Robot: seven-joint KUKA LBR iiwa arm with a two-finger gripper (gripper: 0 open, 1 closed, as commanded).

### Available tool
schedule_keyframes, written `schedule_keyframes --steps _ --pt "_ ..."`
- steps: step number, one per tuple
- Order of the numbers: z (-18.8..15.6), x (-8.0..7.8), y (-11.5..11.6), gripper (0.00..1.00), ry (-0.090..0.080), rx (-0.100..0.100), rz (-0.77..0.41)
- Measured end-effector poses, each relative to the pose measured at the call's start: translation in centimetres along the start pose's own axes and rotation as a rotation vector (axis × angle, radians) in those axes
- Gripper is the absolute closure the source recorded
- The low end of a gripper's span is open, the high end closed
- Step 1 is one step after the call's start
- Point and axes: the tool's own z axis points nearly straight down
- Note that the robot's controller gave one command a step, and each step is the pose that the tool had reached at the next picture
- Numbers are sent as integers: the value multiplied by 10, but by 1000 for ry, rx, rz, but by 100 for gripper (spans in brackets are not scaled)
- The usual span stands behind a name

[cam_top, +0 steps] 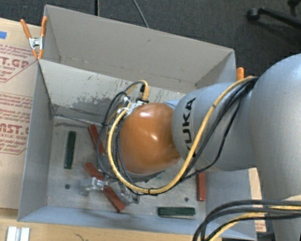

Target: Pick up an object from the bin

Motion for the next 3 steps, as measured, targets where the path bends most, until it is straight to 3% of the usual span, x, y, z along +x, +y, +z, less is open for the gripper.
schedule_keyframes --steps 1,2,3 --pt "-2 0 -2 100 -1 6 3" --pt "-126 -15 -55 100 -4 16 -11" --pt "-159 -43 -50 100 -3 10 -123"
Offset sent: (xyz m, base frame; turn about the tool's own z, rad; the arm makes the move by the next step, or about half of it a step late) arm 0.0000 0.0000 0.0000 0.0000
